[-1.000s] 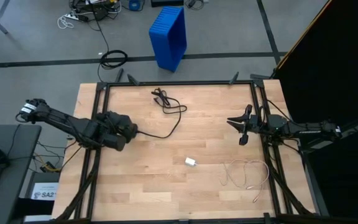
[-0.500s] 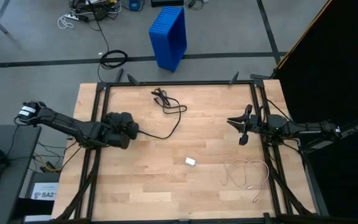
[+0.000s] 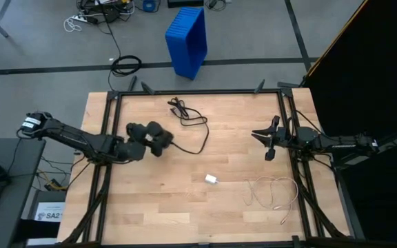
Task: Insert USB
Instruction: Move the black outlet to the center of the table
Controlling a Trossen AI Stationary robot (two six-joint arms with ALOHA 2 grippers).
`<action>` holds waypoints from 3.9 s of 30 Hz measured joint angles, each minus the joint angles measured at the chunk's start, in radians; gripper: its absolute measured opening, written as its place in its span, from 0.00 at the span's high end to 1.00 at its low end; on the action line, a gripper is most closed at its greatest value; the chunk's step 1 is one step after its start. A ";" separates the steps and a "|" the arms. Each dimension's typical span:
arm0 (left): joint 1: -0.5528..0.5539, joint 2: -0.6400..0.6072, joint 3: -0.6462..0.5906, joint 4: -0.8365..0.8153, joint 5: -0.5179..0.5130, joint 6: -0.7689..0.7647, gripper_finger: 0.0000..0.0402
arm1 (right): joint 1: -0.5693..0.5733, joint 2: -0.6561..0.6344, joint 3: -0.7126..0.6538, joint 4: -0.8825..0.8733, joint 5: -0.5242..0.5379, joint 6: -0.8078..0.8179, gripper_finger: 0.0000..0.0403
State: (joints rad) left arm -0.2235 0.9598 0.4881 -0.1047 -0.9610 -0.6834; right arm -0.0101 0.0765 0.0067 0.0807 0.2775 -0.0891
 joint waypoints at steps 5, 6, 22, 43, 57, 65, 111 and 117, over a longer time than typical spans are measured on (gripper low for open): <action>0.046 0.056 0.000 0.197 0.040 0.166 0.37 | 0.000 0.000 0.000 0.000 0.000 0.000 0.94; 0.054 0.070 0.000 0.222 0.061 0.183 0.37 | 0.000 0.000 0.000 0.000 0.000 0.000 0.94; 0.128 0.213 0.002 0.555 0.234 0.372 0.37 | -0.003 0.000 0.000 0.304 0.009 0.080 0.92; 0.229 0.262 0.002 0.672 0.310 0.403 0.37 | 0.061 0.715 0.048 0.704 0.120 0.243 0.92; 0.254 0.451 0.061 0.817 0.382 0.418 0.37 | 0.055 1.447 0.443 0.815 0.130 0.109 0.88; 0.248 0.519 0.090 0.813 0.401 0.381 0.38 | 0.055 1.645 0.623 0.816 0.186 0.035 0.63; 0.188 0.541 0.117 0.827 0.401 0.394 0.25 | 0.047 1.853 0.857 0.766 0.294 -0.002 0.37; 0.188 0.508 0.117 0.774 0.402 0.424 0.27 | 0.045 1.848 0.857 0.746 0.291 -0.002 0.37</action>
State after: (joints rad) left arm -0.0357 1.4678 0.6048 0.6698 -0.5591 -0.2591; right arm 0.0349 1.9248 0.8639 0.8264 0.5689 -0.0906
